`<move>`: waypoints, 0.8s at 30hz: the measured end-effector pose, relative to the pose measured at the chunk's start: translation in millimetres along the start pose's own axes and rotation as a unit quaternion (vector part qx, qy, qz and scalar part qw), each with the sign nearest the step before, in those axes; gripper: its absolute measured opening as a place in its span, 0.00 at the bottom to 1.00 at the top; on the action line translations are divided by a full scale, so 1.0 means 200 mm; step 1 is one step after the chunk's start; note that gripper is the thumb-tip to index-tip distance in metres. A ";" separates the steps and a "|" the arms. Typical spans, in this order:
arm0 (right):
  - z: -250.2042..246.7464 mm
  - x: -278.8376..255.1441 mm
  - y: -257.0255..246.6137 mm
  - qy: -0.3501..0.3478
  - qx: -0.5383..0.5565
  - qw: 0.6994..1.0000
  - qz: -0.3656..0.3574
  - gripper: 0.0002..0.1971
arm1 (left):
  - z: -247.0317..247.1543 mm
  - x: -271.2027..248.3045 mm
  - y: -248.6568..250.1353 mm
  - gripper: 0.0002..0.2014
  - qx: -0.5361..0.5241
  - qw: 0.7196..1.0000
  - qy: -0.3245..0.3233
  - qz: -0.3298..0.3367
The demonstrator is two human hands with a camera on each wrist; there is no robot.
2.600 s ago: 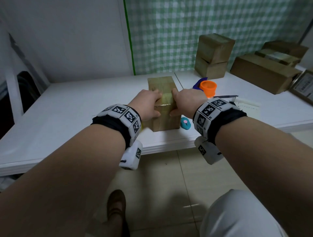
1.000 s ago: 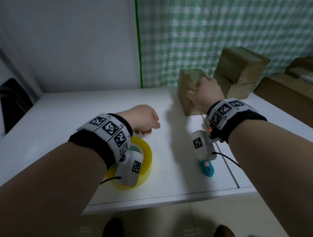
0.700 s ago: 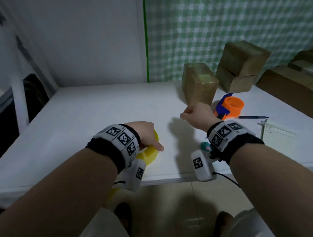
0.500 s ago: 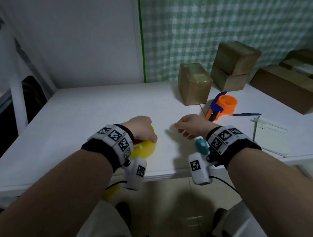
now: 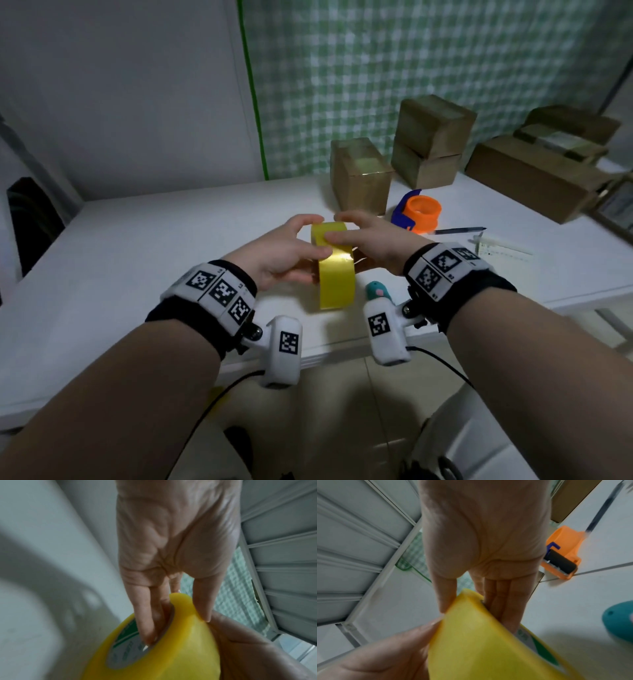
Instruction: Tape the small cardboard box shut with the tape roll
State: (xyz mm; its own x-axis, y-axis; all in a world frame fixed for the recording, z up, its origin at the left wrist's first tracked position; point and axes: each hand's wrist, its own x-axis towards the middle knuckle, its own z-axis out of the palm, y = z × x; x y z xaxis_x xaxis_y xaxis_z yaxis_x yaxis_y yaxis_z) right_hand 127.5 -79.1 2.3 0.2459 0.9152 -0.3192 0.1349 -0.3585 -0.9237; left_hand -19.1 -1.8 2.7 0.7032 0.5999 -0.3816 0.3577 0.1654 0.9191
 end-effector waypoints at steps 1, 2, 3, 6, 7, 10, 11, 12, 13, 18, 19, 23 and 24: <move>0.00 -0.01 0.01 0.000 0.013 1.000 0.005 0.27 | 0.00 0.00 -0.01 0.29 0.015 1.000 0.003 0.003; 0.00 -0.02 0.01 0.001 0.022 1.000 0.006 0.25 | 0.00 0.00 -0.01 0.28 0.036 0.999 0.011 0.009; 0.00 -0.02 0.01 0.004 0.024 1.000 0.006 0.23 | 0.00 0.00 0.00 0.26 0.060 0.998 0.028 0.019; 0.01 -0.01 0.01 0.014 0.022 1.000 0.002 0.17 | -0.01 0.03 0.00 0.21 0.108 0.989 0.091 0.051; 0.01 -0.01 0.00 0.017 0.022 1.000 -0.001 0.16 | -0.01 0.03 0.00 0.21 0.113 0.986 0.101 0.063; 0.03 -0.02 0.00 0.027 0.022 0.999 -0.007 0.14 | -0.01 0.05 -0.02 0.20 0.115 0.981 0.123 0.094; 0.03 -0.01 0.00 0.032 0.023 0.999 -0.007 0.13 | 0.00 0.05 -0.02 0.19 0.114 0.979 0.134 0.104; 0.03 -0.01 0.00 0.040 0.021 0.999 -0.009 0.13 | 0.00 0.05 -0.02 0.18 0.114 0.976 0.148 0.116; 0.03 0.00 0.00 0.056 0.014 0.998 -0.014 0.12 | 0.01 0.06 -0.02 0.16 0.118 0.971 0.161 0.129; 0.03 0.04 0.00 0.134 -0.043 0.987 -0.082 0.08 | 0.02 0.07 0.00 0.11 0.176 0.947 0.200 0.177; 0.03 0.05 0.01 0.141 -0.048 0.984 -0.096 0.09 | 0.02 0.07 0.01 0.11 0.193 0.941 0.205 0.185; 0.04 0.06 0.03 0.190 -0.090 0.969 -0.129 0.09 | 0.02 0.07 0.03 0.10 0.278 0.909 0.232 0.209; 0.04 0.06 0.03 0.195 -0.096 0.967 -0.134 0.09 | 0.03 0.06 0.04 0.10 0.306 0.897 0.241 0.209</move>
State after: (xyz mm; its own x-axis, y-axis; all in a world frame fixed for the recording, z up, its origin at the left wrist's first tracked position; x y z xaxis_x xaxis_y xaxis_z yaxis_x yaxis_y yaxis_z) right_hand 124.2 -68.8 -8.4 0.5152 0.8547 0.0636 0.4093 -0.1802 -0.8944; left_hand -3.9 3.0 4.4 0.5606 0.8023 0.2053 0.4986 -0.5249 0.6898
